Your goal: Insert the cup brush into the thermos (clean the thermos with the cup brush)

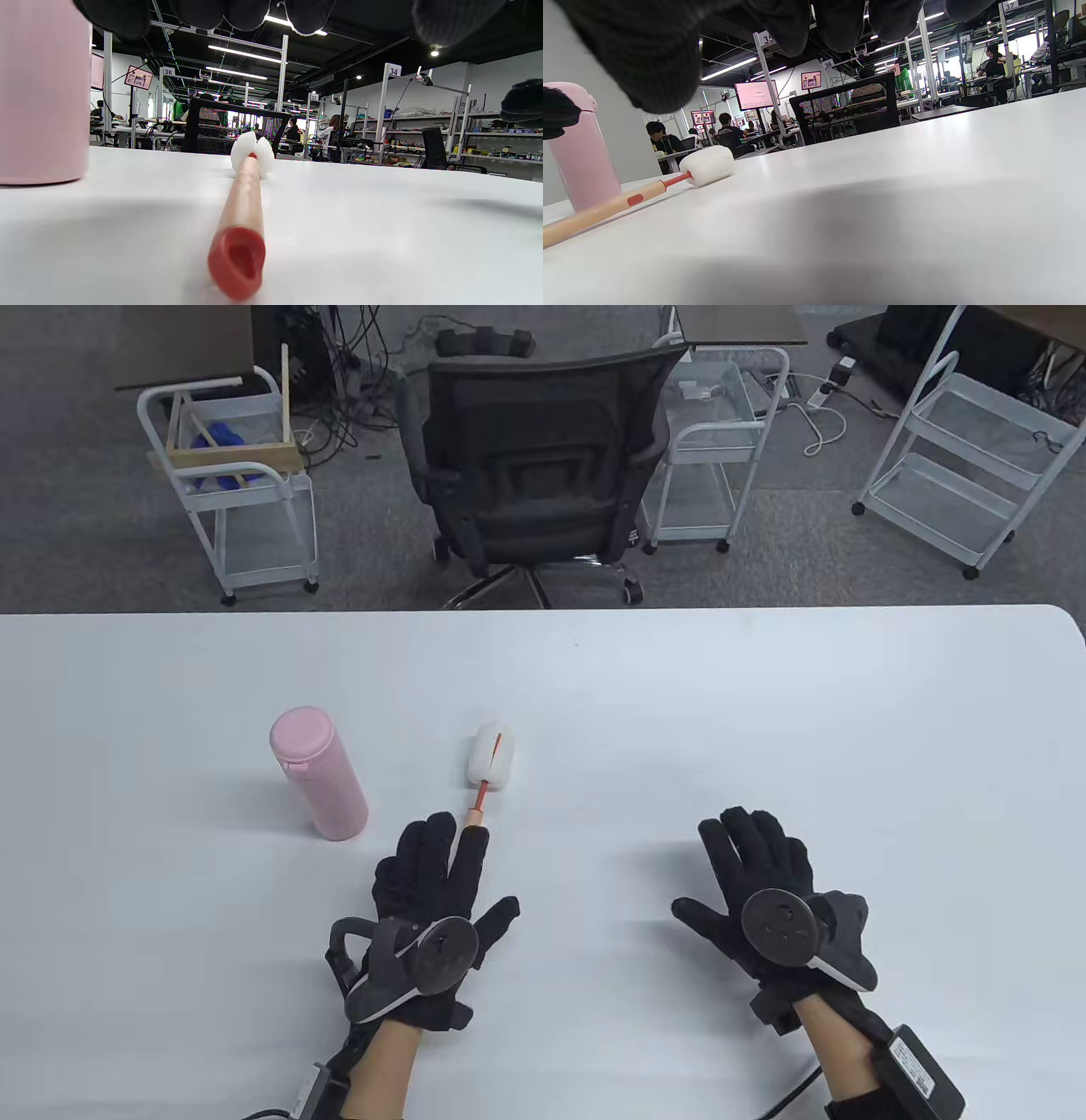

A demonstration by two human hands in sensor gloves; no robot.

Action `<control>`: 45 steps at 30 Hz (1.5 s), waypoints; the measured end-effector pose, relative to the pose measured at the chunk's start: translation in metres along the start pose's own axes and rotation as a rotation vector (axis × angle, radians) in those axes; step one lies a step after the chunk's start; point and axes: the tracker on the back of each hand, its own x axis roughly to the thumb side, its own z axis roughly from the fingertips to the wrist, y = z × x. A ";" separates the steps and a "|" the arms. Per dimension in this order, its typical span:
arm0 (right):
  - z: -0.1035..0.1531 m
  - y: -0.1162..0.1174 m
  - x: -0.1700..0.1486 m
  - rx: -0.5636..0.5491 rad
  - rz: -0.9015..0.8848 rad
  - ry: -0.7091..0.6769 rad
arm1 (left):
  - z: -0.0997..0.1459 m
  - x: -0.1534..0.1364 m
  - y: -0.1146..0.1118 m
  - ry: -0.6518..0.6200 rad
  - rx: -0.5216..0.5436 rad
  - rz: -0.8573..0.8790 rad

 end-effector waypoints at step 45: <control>0.006 -0.005 -0.023 0.008 -0.105 0.024 | -0.011 -0.146 0.005 0.748 0.123 0.573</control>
